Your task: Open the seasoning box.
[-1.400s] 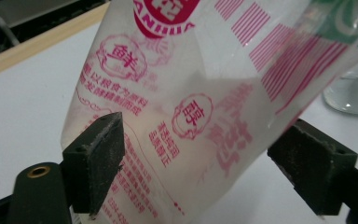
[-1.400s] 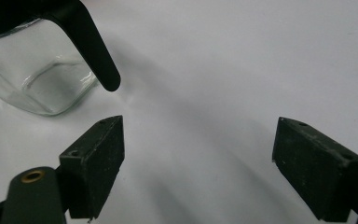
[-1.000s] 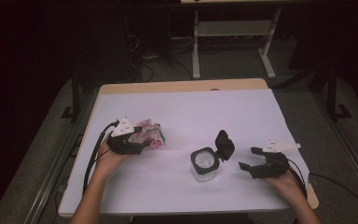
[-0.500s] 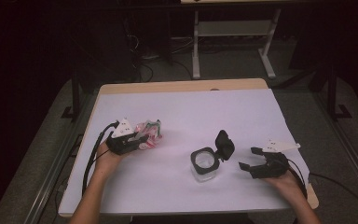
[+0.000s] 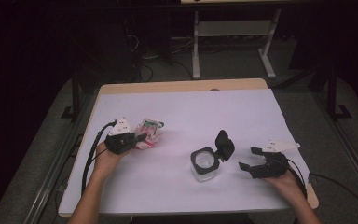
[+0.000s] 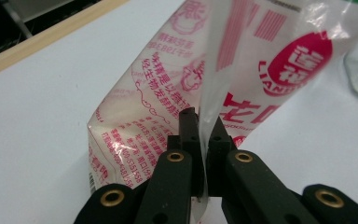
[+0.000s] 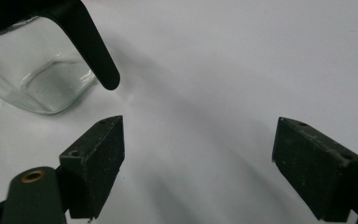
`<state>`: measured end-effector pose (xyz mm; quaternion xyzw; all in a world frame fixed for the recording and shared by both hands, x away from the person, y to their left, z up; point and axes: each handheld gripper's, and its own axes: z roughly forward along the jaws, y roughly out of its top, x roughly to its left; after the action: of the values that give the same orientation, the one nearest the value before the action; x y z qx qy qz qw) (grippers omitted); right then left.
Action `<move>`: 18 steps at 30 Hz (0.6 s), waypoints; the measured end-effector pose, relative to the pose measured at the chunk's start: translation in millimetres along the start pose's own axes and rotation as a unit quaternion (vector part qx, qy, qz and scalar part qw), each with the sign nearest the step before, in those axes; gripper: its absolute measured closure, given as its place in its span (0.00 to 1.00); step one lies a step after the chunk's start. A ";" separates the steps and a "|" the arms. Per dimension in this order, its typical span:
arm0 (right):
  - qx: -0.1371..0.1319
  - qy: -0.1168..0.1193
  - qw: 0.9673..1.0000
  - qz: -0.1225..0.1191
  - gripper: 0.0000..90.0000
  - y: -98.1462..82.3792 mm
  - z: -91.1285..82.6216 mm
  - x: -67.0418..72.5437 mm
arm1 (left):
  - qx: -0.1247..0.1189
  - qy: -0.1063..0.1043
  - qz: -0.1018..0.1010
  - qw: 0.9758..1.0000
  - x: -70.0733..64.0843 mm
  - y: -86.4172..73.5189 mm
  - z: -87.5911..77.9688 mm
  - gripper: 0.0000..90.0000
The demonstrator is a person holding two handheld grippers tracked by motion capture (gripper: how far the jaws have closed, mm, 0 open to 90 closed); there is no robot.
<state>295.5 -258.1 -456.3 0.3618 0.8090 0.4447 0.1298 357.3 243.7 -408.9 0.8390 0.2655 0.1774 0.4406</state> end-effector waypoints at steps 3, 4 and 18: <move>-0.002 0.001 1.000 0.001 0.18 -0.1 -0.3 -0.2 | -0.027 -0.014 -0.031 0.999 5.0 -0.3 -6.0 1.00; -0.002 0.001 1.000 0.002 0.18 -0.1 -0.1 -0.4 | -0.029 -0.015 -0.033 0.999 5.6 0.3 -8.5 1.00; -0.001 0.003 1.000 0.006 0.18 0.0 -0.4 -1.7 | -0.091 -0.033 -0.062 0.993 6.1 10.2 -37.6 1.00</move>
<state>296.4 -259.6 -456.2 0.3647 0.8067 0.4478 0.1253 345.1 266.9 -379.4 0.7827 0.2850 0.1457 0.5338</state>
